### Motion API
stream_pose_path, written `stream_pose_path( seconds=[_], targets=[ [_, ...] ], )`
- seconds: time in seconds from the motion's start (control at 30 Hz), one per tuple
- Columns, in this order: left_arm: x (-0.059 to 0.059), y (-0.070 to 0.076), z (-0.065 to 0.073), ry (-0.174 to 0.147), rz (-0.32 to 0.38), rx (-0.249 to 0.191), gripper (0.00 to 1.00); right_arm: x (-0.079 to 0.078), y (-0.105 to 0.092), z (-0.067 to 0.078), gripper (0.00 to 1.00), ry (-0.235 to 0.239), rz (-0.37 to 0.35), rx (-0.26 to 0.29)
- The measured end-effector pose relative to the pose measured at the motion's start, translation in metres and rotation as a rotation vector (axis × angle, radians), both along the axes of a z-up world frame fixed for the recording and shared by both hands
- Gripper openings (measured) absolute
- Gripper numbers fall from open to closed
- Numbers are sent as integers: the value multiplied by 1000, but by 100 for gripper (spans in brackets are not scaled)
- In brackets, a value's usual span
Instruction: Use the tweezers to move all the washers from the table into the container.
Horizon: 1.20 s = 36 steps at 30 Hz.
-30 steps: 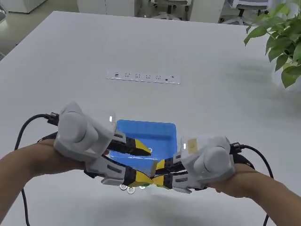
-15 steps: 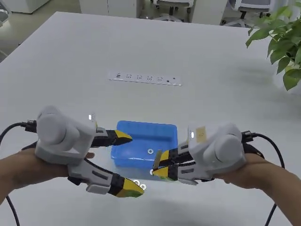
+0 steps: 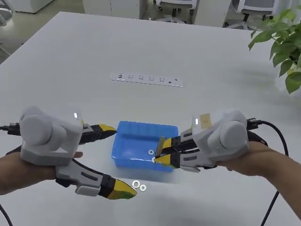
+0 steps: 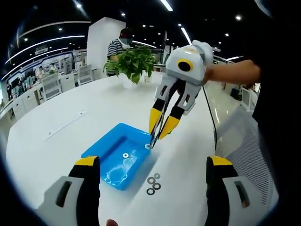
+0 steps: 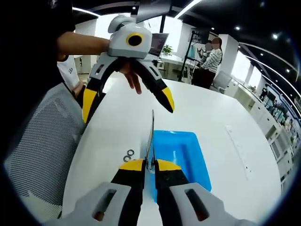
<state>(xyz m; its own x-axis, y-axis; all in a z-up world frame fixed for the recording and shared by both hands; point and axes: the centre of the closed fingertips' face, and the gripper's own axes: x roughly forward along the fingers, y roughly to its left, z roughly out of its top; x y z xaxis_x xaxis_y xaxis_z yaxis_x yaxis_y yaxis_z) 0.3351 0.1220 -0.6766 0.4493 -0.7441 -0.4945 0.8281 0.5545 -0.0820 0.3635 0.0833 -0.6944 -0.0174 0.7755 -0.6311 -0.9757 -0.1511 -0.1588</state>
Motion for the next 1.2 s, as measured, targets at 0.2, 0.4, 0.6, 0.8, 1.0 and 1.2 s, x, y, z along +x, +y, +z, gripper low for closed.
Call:
stream_pose_path(
  seconds=[0.2, 0.4, 0.6, 0.8, 1.0, 1.2],
  targets=[
    [0, 2, 4, -8, 25, -17, 99, 13, 6, 2, 9, -15, -8, 17],
    [2, 7, 5, -11, 42, -11, 99, 22, 14, -1, 9, -30, -7, 19],
    [2, 11, 6, -18, 47, -6, 99, 28, 23, -7, 9, -37, -1, 18],
    [3, 17, 6, -20, 60, -8, 99, 35, 33, -12, 9, -40, 1, 21],
    [3, 21, 6, -26, 68, -9, 99, 43, 40, -21, 9, -39, -2, 17],
    [3, 23, 3, -20, 69, -10, 99, 48, 44, -31, 9, -47, -3, 5]
  ],
)
